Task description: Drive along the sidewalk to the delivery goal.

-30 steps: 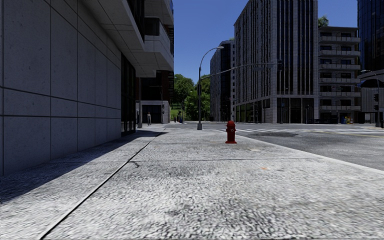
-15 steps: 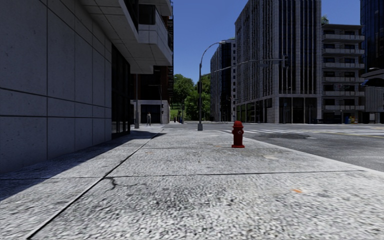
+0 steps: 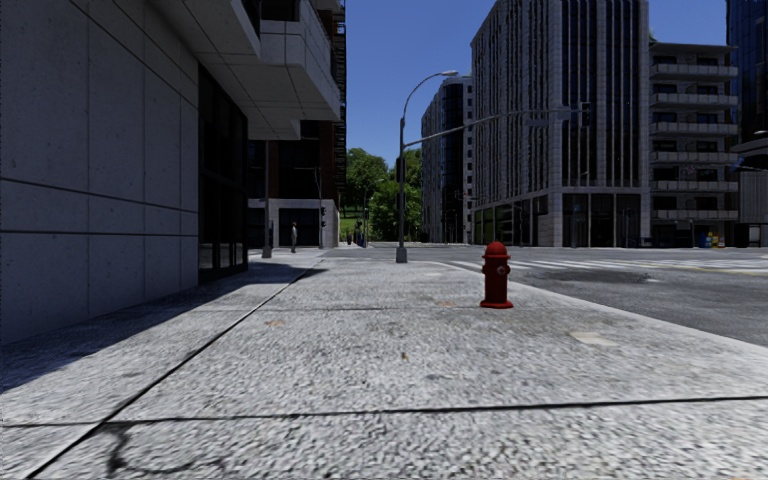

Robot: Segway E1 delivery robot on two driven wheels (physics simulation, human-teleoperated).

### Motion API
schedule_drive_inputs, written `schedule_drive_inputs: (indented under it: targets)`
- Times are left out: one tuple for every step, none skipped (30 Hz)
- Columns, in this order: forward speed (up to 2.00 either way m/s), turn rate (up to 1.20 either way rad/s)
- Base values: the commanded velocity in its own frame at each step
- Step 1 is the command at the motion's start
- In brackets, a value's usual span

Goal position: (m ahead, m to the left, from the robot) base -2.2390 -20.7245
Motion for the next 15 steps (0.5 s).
schedule_drive_inputs:
  targets:
    - [2.0, 0.0]
    - [2.0, 0.0]
    - [2.0, 0.0]
    - [2.0, 0.0]
    - [2.0, 0.0]
    - [2.0, 0.0]
    - [2.0, 0.0]
    - [2.0, 0.0]
    - [2.0, 0.0]
    - [2.0, 0.0]
    - [2.0, 0.0]
    - [2.0, 0.0]
    - [2.0, 0.0]
    - [2.0, 0.0]
    - [2.0, 0.0]
